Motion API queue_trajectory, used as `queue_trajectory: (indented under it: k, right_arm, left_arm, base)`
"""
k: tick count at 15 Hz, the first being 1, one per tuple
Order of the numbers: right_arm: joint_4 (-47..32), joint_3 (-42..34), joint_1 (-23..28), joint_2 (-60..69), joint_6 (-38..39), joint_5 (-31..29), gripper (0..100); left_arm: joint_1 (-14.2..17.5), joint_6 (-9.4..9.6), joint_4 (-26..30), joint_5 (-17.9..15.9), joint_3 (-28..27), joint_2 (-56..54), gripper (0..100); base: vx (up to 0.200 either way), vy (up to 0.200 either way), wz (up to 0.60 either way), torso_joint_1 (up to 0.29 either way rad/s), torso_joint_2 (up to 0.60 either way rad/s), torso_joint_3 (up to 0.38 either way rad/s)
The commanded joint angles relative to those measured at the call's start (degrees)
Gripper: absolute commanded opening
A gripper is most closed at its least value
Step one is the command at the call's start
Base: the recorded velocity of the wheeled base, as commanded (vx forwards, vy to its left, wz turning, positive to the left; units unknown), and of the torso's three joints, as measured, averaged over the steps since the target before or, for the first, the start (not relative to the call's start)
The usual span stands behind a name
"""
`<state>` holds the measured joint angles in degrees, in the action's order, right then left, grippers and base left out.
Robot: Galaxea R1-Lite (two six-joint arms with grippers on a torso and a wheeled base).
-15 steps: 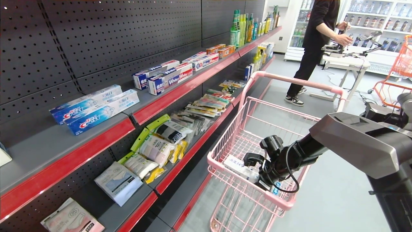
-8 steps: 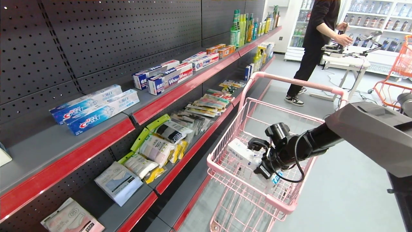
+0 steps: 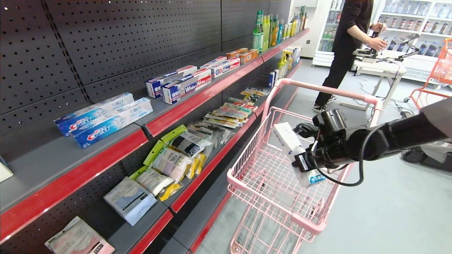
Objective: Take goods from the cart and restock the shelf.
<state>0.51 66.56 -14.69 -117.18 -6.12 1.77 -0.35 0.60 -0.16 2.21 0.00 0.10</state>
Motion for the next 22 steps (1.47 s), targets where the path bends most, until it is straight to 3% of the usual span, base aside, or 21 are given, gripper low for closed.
queue_trajectory:
  k: [1, 5, 10, 15, 22]
  right_arm:
    - [-0.07, -10.05, 0.1, 14.61, 3.31, -1.42, 0]
    - [-0.16, -22.18, -1.04, 26.47, 2.34, -9.24, 0]
    - [-0.51, -28.94, -1.13, 38.6, 1.11, -10.73, 0]
    - [-12.03, -29.82, -0.95, 49.15, 0.85, -11.0, 0]
    - [-12.55, -29.73, -0.25, 49.24, -0.56, -11.0, 0]
  left_arm:
    - [0.0, 0.02, -0.02, -0.01, 0.0, 0.08, 100]
    - [-0.09, 0.02, -0.02, -0.01, 0.0, 0.08, 100]
    - [0.0, 0.02, -0.02, -0.01, 0.0, 0.08, 100]
    - [0.0, 0.02, -0.02, -0.01, 0.0, 0.08, 100]
    - [0.0, 0.02, -0.02, 0.08, 0.0, 0.08, 100]
  base:
    - [0.0, 0.0, 0.0, 0.0, 0.0, 0.0]
    - [0.0, 0.0, 0.0, 0.0, 0.0, 0.0]
    - [0.0, 0.0, 0.0, 0.016, -0.03, -0.02]
    - [0.0, 0.0, 0.0, 0.212, -0.49, -0.269]
    - [0.0, 0.0, 0.0, 0.213, -0.47, -0.251]
